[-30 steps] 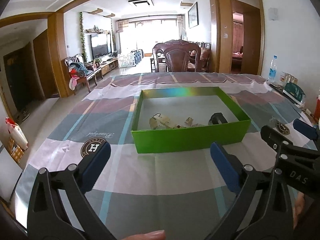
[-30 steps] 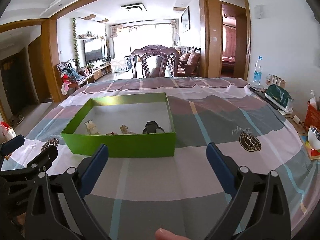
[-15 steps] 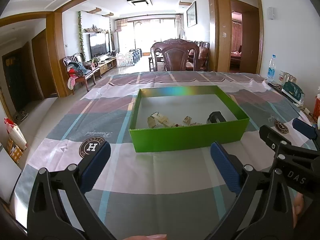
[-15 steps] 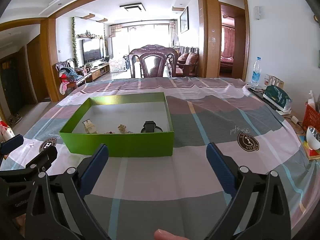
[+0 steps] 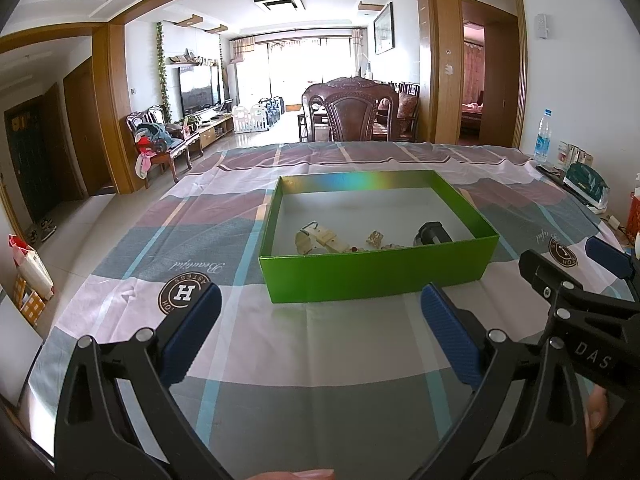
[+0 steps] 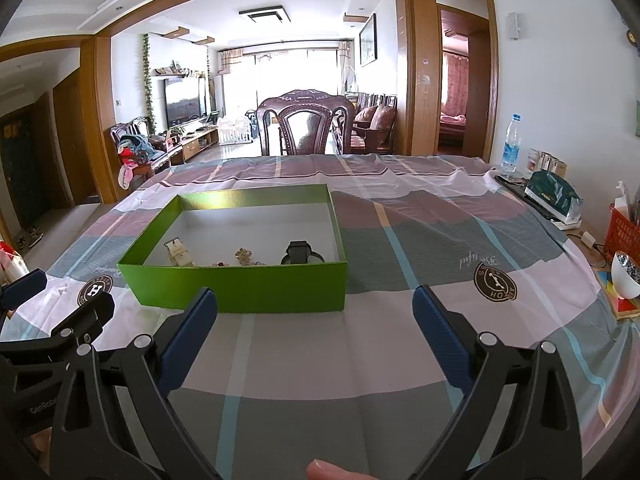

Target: Organize jewelry

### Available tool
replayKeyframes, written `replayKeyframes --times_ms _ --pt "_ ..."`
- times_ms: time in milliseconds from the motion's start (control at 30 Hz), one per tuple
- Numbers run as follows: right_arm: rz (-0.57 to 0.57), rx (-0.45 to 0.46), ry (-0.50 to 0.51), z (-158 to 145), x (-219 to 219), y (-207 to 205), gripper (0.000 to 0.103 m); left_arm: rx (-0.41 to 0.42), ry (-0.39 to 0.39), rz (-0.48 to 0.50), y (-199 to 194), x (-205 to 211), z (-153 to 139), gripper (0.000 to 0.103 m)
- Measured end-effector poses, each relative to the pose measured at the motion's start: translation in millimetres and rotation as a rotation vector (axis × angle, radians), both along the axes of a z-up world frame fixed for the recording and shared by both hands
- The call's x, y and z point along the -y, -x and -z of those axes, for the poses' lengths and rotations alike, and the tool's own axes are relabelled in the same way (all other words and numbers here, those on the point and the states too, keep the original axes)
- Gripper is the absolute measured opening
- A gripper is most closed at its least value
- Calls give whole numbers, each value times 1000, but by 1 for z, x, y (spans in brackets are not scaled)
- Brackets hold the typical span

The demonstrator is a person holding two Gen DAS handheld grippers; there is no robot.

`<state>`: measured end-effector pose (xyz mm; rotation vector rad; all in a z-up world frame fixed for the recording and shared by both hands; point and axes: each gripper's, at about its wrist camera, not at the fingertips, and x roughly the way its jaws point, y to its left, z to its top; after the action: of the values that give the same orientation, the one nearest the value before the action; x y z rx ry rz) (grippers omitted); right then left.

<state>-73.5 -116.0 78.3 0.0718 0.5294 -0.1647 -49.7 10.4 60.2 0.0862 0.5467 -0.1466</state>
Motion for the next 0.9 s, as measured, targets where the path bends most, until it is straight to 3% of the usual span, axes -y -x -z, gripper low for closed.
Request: replayKeyframes --times_ms 900 --pt "1 -7 0 2 2 2 96 -12 4 1 -1 0 3 99"
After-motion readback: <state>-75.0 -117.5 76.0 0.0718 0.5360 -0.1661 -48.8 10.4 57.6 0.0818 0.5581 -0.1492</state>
